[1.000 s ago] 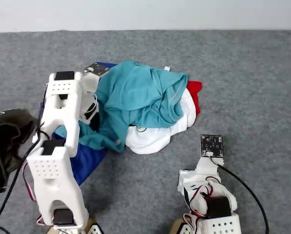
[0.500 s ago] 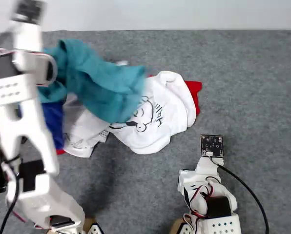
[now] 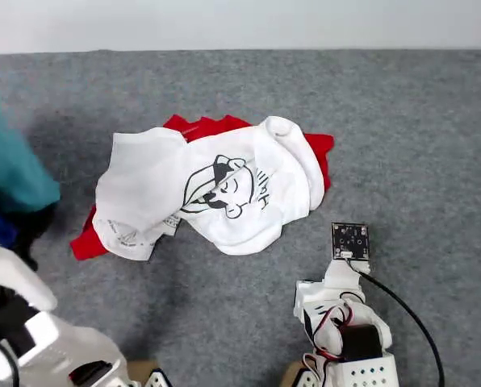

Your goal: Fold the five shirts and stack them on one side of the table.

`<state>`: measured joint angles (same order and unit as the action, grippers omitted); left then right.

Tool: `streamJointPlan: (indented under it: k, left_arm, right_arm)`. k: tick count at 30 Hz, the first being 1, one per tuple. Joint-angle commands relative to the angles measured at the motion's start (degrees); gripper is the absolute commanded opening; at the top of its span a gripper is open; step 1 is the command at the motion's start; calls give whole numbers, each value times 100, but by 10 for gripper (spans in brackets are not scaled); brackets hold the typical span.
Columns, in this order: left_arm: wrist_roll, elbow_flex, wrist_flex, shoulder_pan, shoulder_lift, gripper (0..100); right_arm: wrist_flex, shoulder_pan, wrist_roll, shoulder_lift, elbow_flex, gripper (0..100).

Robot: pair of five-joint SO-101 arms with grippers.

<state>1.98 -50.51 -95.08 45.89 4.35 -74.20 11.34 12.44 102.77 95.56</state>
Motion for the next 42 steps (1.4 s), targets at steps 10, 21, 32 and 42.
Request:
streamJointPlan:
  k: [10,21,32,42]
  left_arm:
    - [941,822,88,457,-387,330]
    - [1116,92,-273,-457,-387,348]
    - [1345,2826,26,-3930,-316,348]
    - [1327,6026,3358,-5108,-158,348]
  right_arm:
    - [-40,-57,-26,57,88,9]
    - [-40,-57,-26,57,88,9]
    - [-40,-57,-26,57,88,9]
    - [-40,-57,-26,57,88,9]
